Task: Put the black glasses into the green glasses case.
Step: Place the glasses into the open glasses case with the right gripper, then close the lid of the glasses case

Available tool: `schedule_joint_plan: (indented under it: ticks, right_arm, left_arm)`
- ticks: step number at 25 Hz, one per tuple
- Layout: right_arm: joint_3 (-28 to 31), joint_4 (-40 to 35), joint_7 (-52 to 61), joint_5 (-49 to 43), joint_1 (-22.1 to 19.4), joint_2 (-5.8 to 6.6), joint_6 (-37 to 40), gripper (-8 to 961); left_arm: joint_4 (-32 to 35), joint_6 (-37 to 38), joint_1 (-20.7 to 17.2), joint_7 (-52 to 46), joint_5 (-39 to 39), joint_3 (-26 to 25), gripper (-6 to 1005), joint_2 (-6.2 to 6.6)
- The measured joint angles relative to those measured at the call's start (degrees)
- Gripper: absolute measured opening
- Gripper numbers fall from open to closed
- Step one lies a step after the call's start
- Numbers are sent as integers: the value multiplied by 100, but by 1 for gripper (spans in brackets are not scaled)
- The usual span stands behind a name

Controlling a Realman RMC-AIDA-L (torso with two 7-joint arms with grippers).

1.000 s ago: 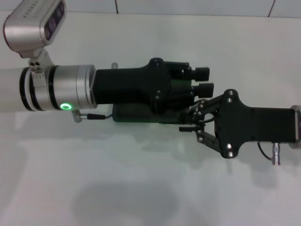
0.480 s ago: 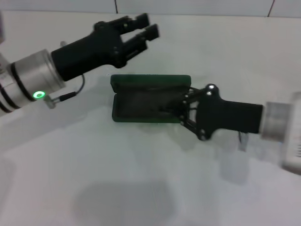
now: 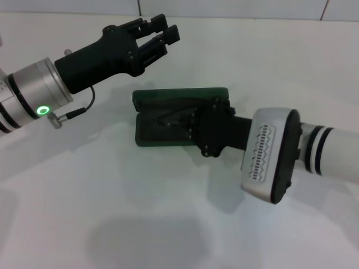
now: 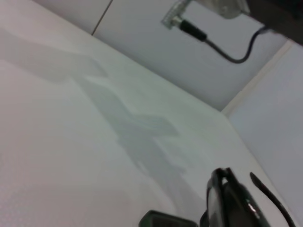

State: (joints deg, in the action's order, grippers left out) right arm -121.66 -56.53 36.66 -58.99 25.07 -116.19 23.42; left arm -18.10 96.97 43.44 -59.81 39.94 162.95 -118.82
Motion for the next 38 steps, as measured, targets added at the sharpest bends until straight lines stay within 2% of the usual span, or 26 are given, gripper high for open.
schedule_joint_plan:
  ticks: [4, 9, 11, 15, 17, 19, 20, 21, 22, 23, 28, 32, 38]
  right_arm:
    - [-142, 12, 125, 3, 19, 1, -205, 213]
    - [-152, -12, 267, 20, -81, -2, -106, 219]
    - [-130, -22, 271, 71, -155, -2, 100, 221]
    - [101, 25, 278, 357, -233, 45, 849, 302]
    - [471, 103, 359, 430, -323, 56, 1353, 342]
    - [1231, 400, 722, 413, -394, 77, 2164, 338]
    - [1418, 496, 847, 408, -394, 90, 2391, 336]
    - [2005, 863, 1201, 376, -371, 141, 3020, 334]
    - [2264, 1049, 1365, 371, -345, 169, 3290, 332]
    - [2749, 1413, 1630, 369, -304, 247, 3745, 335]
    - [4339, 2926, 1988, 368, -104, 513, 5114, 348]
    - [4549, 3100, 1937, 367, -145, 557, 5176, 358]
    - [4590, 3106, 1910, 321, -167, 527, 5028, 374]
  left_arm:
    - [0, -2, 8, -4, -1, 1, 407, -6]
    - [0, -3, -7, -6, -1, 1, 407, -11]
    - [0, -3, -15, -4, 0, 1, 407, -11]
    - [0, -66, -34, -2, 12, 1, 407, -10]
    - [-2, -303, -20, -69, -32, 1, 407, -8]
    - [-5, -646, 25, -190, -97, 1, 407, 7]
    - [-11, -797, 54, -268, -142, 3, 407, 17]
    - [-38, -1125, 139, -451, -291, 6, 407, 41]
    - [-77, -1378, 247, -635, -467, 8, 407, 56]
    - [-112, -1563, 334, -794, -646, 9, 407, 62]
    - [-237, -2489, 1035, -1672, -2000, 10, 406, 40]
    - [-230, -2958, 1389, -2075, -2884, 10, 406, -55]
    - [-45, -2902, 1516, -2047, -3226, 8, 406, -58]
